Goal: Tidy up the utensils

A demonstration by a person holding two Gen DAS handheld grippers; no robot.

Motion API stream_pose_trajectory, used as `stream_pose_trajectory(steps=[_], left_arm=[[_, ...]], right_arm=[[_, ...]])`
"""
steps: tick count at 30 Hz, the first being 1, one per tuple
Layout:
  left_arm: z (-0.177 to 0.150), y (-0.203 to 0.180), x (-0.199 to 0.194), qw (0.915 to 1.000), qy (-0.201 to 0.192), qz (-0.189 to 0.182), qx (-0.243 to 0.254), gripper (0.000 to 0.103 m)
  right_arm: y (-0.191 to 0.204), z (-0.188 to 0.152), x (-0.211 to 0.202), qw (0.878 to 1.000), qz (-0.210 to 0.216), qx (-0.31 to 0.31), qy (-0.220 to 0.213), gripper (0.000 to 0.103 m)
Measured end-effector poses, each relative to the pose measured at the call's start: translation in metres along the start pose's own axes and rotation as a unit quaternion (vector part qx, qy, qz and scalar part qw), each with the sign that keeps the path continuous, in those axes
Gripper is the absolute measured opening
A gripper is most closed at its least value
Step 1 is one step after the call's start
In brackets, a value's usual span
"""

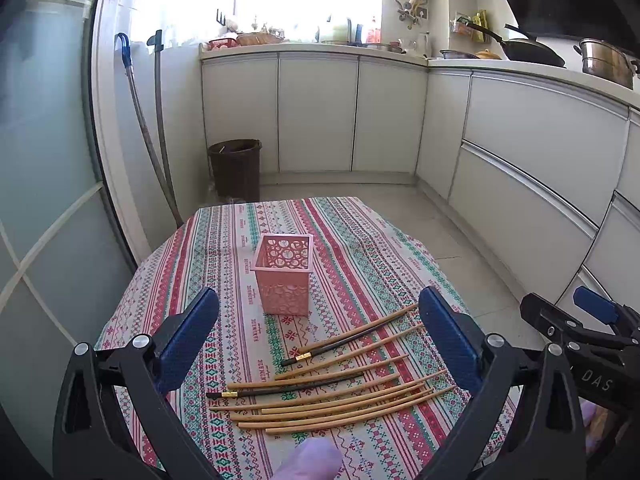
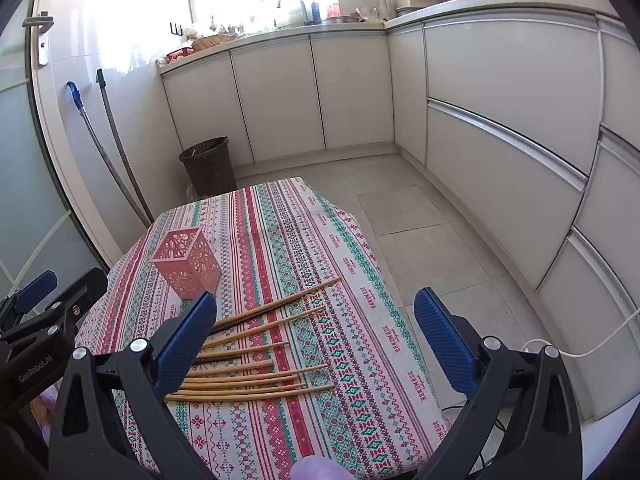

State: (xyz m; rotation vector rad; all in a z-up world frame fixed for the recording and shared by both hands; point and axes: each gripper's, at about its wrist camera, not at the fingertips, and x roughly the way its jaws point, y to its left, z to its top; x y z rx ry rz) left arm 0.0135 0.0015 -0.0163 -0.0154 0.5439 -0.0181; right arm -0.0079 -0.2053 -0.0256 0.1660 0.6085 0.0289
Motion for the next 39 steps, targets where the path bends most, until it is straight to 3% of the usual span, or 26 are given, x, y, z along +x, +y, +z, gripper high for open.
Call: stream_pose_trajectory(steps=[8, 13, 15, 18, 21, 23, 26, 28, 29, 30, 33, 34, 36, 39], left_arm=[[0.000, 0.003, 0.007, 0.9998, 0.015, 0.011, -0.003, 0.096], [-0.006, 0.009, 0.040, 0.9941, 0.103, -0.027, -0.021, 0.096], [-0.010, 0.007, 0.057, 0.9887, 0.139, -0.050, -0.024, 0.096], [-0.017, -0.013, 0.088, 0.9754, 0.201, -0.091, 0.008, 0.096], [-0.024, -0.045, 0.123, 0.9590, 0.257, -0.098, 0.068, 0.096], [-0.023, -0.069, 0.145, 0.9509, 0.269, -0.097, 0.118, 0.096], [-0.008, -0.097, 0.188, 0.9482, 0.268, -0.081, 0.149, 0.096], [-0.002, -0.116, 0.227, 0.9330, 0.308, -0.100, 0.157, 0.095], [-0.002, -0.124, 0.244, 0.9259, 0.325, -0.104, 0.163, 0.091], [-0.003, -0.132, 0.259, 0.9209, 0.334, -0.101, 0.173, 0.080], [-0.013, -0.151, 0.299, 0.8976, 0.371, -0.109, 0.211, 0.059], [-0.016, -0.155, 0.308, 0.8910, 0.381, -0.113, 0.219, 0.058], [-0.011, -0.155, 0.315, 0.8921, 0.375, -0.135, 0.212, 0.051], [-0.009, -0.154, 0.318, 0.8814, 0.388, -0.145, 0.228, 0.035]], right_arm=[[-0.006, 0.000, 0.001, 1.000, -0.009, 0.017, 0.002, 0.096], [-0.040, 0.009, 0.003, 0.991, 0.026, 0.125, 0.028, 0.096], [-0.057, 0.008, 0.012, 0.981, 0.055, 0.178, 0.059, 0.096], [-0.083, -0.001, 0.033, 0.949, 0.112, 0.270, 0.119, 0.096], [-0.102, -0.012, 0.050, 0.915, 0.148, 0.340, 0.157, 0.096], [-0.107, -0.016, 0.055, 0.907, 0.151, 0.358, 0.166, 0.096], [-0.110, -0.018, 0.059, 0.904, 0.144, 0.363, 0.174, 0.096], [-0.114, -0.023, 0.066, 0.895, 0.146, 0.378, 0.189, 0.096], [-0.116, -0.026, 0.071, 0.888, 0.149, 0.388, 0.199, 0.096], [-0.119, -0.030, 0.078, 0.878, 0.154, 0.400, 0.214, 0.096], [-0.121, -0.040, 0.092, 0.857, 0.165, 0.423, 0.244, 0.096], [-0.121, -0.042, 0.096, 0.853, 0.168, 0.426, 0.250, 0.096], [-0.120, -0.043, 0.101, 0.851, 0.167, 0.429, 0.254, 0.096], [-0.116, -0.047, 0.111, 0.840, 0.170, 0.436, 0.275, 0.096]])
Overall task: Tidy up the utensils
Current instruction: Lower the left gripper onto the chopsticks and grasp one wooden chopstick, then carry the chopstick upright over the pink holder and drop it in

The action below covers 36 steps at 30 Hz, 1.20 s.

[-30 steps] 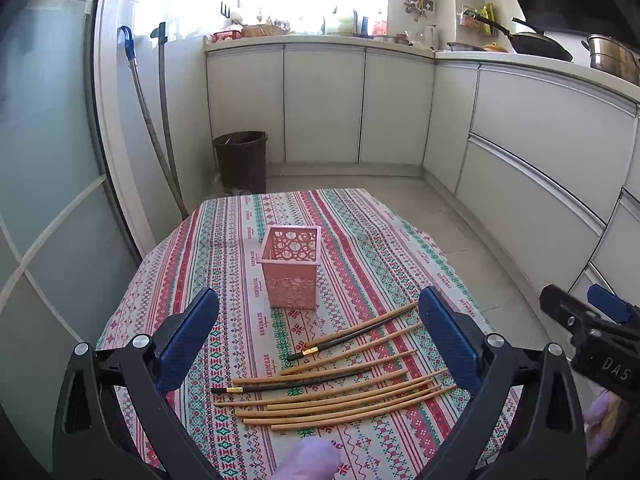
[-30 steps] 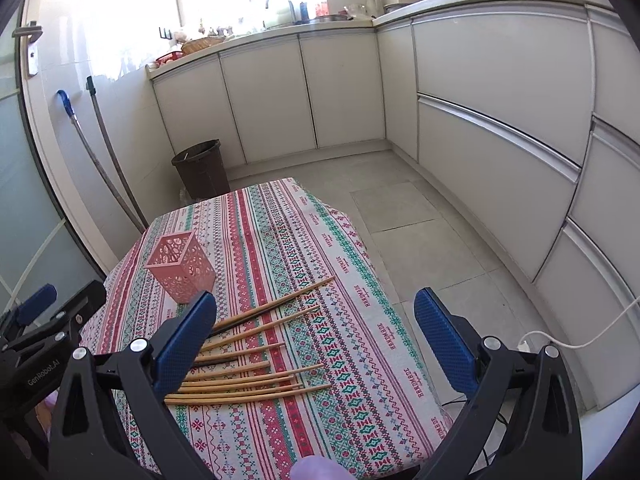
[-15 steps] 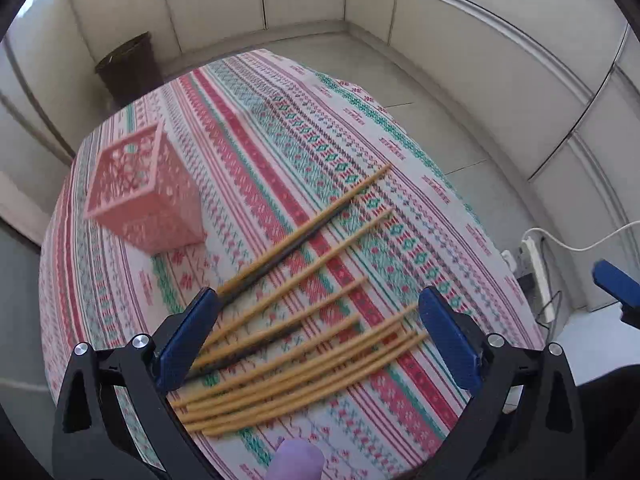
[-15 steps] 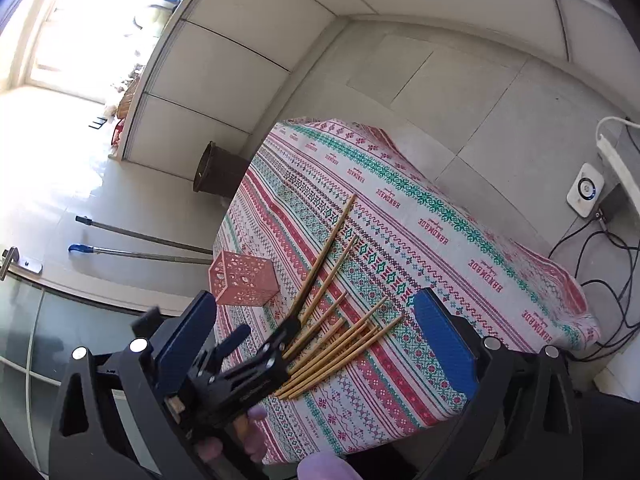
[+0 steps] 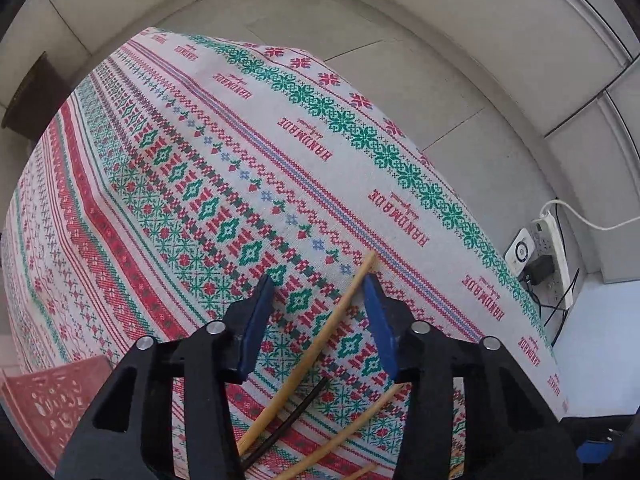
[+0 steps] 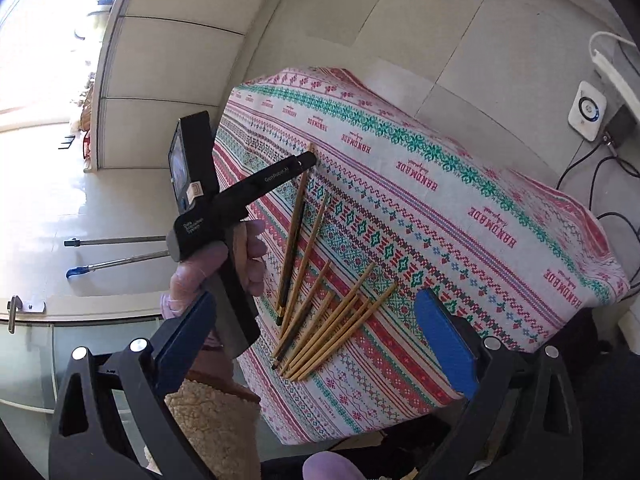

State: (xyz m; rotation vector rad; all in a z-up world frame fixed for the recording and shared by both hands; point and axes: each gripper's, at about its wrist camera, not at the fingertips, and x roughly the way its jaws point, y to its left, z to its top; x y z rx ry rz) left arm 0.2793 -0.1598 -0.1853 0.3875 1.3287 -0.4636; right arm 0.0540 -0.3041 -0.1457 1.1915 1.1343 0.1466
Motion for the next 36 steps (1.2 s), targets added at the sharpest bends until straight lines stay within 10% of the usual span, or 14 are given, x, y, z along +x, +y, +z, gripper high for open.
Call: stream_pose_trajectory(steps=[3, 8, 14, 25, 36], left_arm=[[0.000, 0.010, 0.000, 0.9999, 0.014, -0.002, 0.000, 0.011], [-0.033, 0.033, -0.022, 0.9985, -0.046, 0.027, -0.009, 0.009], [-0.105, 0.058, -0.139, 0.9822, -0.181, 0.021, -0.048, 0.008], [-0.236, 0.062, -0.258, 0.9312, -0.345, 0.058, -0.101, 0.005], [-0.268, 0.082, -0.285, 0.9117, -0.392, 0.018, -0.123, 0.005]], right_arm=[[-0.007, -0.001, 0.016, 0.999, 0.000, 0.025, 0.032, 0.096], [-0.014, -0.010, 0.043, 0.996, -0.008, 0.055, 0.075, 0.096], [0.002, -0.023, 0.067, 0.997, -0.049, 0.024, 0.058, 0.092], [0.007, -0.045, 0.109, 0.978, -0.205, 0.004, -0.040, 0.015], [-0.009, -0.042, 0.109, 0.982, -0.160, 0.066, -0.080, 0.008]])
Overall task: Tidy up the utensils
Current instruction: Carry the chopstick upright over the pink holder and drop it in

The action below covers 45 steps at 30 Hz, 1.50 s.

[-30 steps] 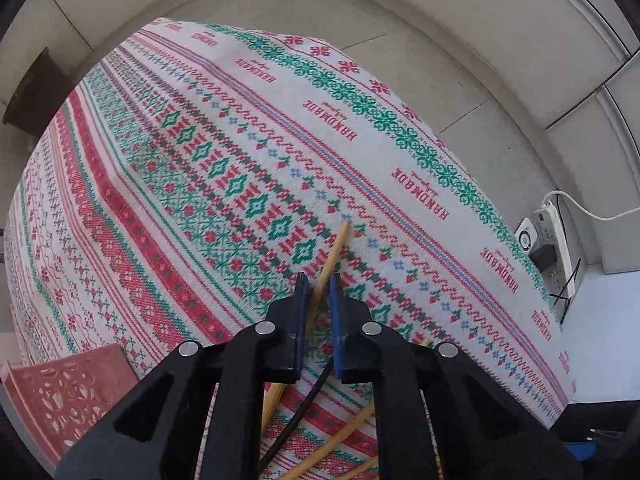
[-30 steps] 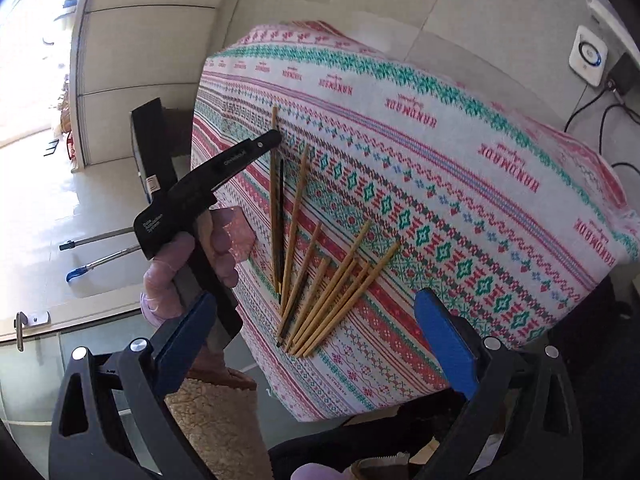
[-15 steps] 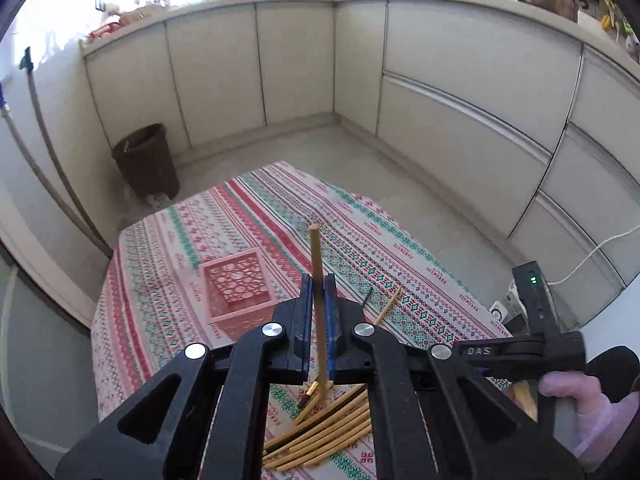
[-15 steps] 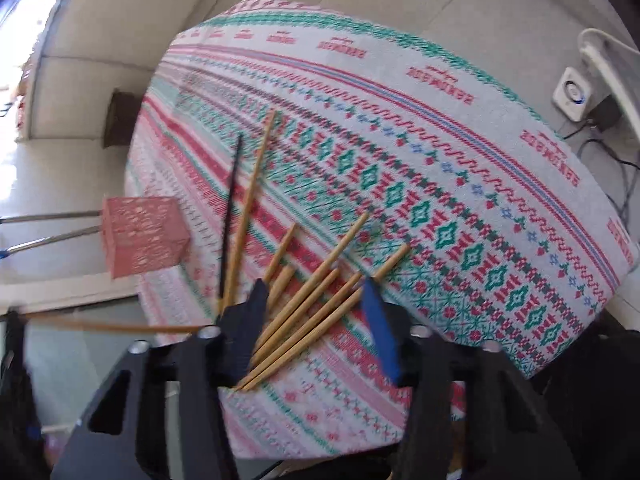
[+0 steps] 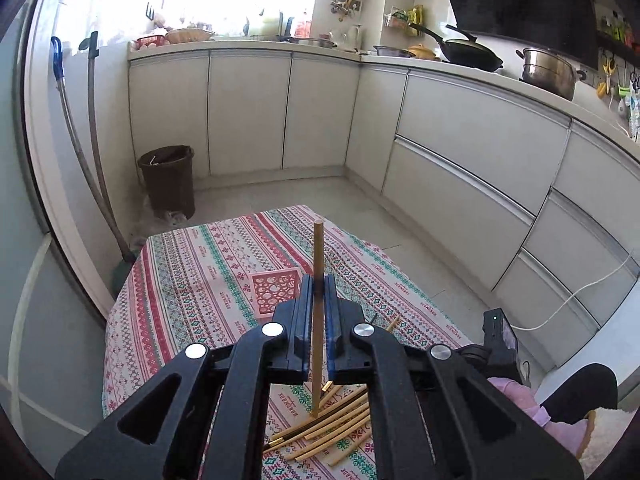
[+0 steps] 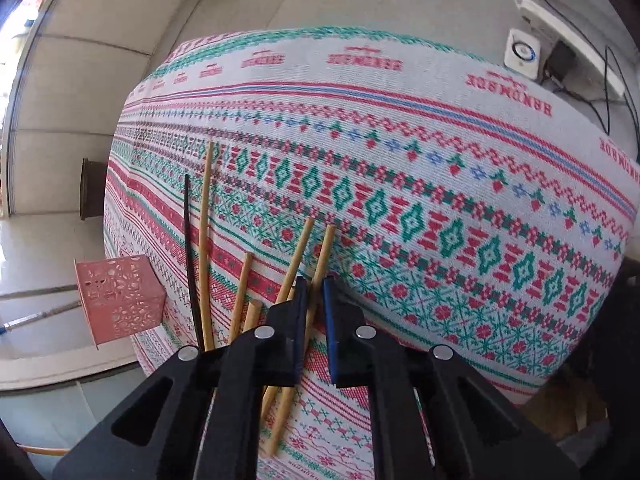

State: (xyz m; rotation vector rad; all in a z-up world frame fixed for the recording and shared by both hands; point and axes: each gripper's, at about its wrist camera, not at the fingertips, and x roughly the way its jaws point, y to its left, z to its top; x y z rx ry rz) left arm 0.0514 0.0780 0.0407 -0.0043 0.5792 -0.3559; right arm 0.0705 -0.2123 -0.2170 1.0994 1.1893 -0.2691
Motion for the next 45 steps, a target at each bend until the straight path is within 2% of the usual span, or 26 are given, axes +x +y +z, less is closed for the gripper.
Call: stream_pose_trajectory(steps=[3, 6, 10, 15, 18, 20, 22, 26, 29, 33, 37, 40, 42, 45], left_arm=[[-0.002, 0.007, -0.001, 0.9999, 0.003, -0.005, -0.013, 0.005], [-0.004, 0.009, -0.005, 0.9999, 0.001, 0.003, -0.015, 0.005], [0.002, 0.006, -0.018, 0.9994, -0.021, 0.016, -0.023, 0.005], [0.015, 0.000, -0.033, 0.9972, -0.039, 0.041, -0.049, 0.005], [0.023, -0.003, -0.041, 0.9948, -0.059, 0.058, -0.058, 0.005], [0.031, 0.000, -0.040, 0.9926, -0.066, 0.071, -0.073, 0.005], [0.043, 0.004, -0.036, 0.9903, -0.072, 0.083, -0.085, 0.005], [0.063, 0.017, -0.030, 0.9845, -0.097, 0.090, -0.115, 0.005], [0.075, 0.029, -0.019, 0.9792, -0.112, 0.093, -0.142, 0.005], [0.083, 0.043, 0.011, 0.9760, -0.107, 0.094, -0.165, 0.005], [0.077, 0.053, 0.051, 0.9759, -0.073, 0.106, -0.176, 0.006], [0.070, 0.062, 0.062, 0.9729, -0.047, 0.108, -0.199, 0.019], [0.069, 0.067, 0.053, 0.9705, -0.055, 0.107, -0.209, 0.034], [0.067, 0.072, 0.030, 0.9652, -0.079, 0.119, -0.219, 0.038]], right_arm=[[0.007, -0.003, -0.008, 0.999, 0.001, -0.042, -0.025, 0.006], [0.021, -0.015, -0.031, 0.991, 0.004, -0.118, -0.056, 0.006], [0.040, -0.033, -0.077, 0.970, 0.023, -0.223, -0.096, 0.006], [0.057, -0.046, -0.138, 0.948, 0.083, -0.279, -0.129, 0.006], [0.075, -0.053, -0.175, 0.930, 0.119, -0.311, -0.156, 0.006], [0.098, -0.053, -0.197, 0.914, 0.144, -0.333, -0.183, 0.006], [0.120, -0.049, -0.213, 0.902, 0.165, -0.347, -0.195, 0.006], [0.162, -0.035, -0.234, 0.885, 0.193, -0.367, -0.211, 0.006], [0.189, -0.022, -0.236, 0.880, 0.203, -0.376, -0.208, 0.006], [0.217, -0.012, -0.233, 0.874, 0.203, -0.390, -0.205, 0.006], [0.239, -0.010, -0.218, 0.870, 0.194, -0.408, -0.200, 0.006], [0.250, -0.008, -0.203, 0.871, 0.186, -0.413, -0.187, 0.006], [0.253, -0.007, -0.194, 0.873, 0.182, -0.414, -0.182, 0.006], [0.259, -0.008, -0.182, 0.874, 0.175, -0.418, -0.174, 0.006]])
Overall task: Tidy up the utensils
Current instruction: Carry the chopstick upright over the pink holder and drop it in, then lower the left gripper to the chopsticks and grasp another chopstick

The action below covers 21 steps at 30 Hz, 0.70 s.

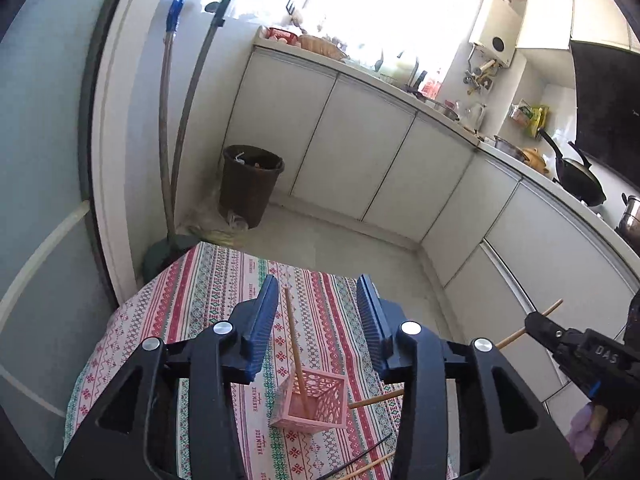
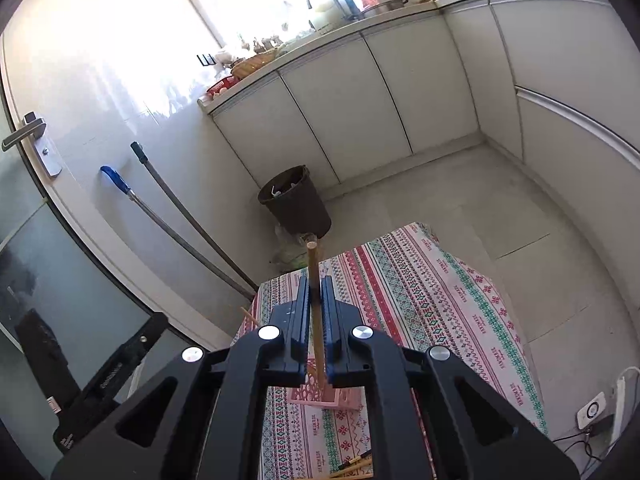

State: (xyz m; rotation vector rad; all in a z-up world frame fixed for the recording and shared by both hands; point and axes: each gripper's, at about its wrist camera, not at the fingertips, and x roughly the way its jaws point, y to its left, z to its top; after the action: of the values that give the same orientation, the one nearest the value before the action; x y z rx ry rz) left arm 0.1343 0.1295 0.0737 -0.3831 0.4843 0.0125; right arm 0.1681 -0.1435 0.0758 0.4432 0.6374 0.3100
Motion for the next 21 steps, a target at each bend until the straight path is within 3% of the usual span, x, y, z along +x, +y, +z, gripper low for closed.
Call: stream_pose_trajectory(steps=[6, 14, 21], left_arm=[[-0.001, 0.015, -0.011, 0.9997, 0.010, 0.012, -0.016, 0.038], [-0.009, 0.004, 0.000, 0.9994, 0.028, 0.016, 0.010, 0.041], [-0.024, -0.016, 0.006, 0.9976, 0.042, 0.017, 0.053, 0.049]], right_arm=[[0.010, -0.003, 0.021, 1.000, -0.014, -0.013, 0.009, 0.006], [0.013, -0.008, 0.060, 0.998, -0.041, -0.005, 0.039, 0.011], [0.022, -0.028, 0.044, 0.996, -0.070, -0.053, 0.026, 0.018]])
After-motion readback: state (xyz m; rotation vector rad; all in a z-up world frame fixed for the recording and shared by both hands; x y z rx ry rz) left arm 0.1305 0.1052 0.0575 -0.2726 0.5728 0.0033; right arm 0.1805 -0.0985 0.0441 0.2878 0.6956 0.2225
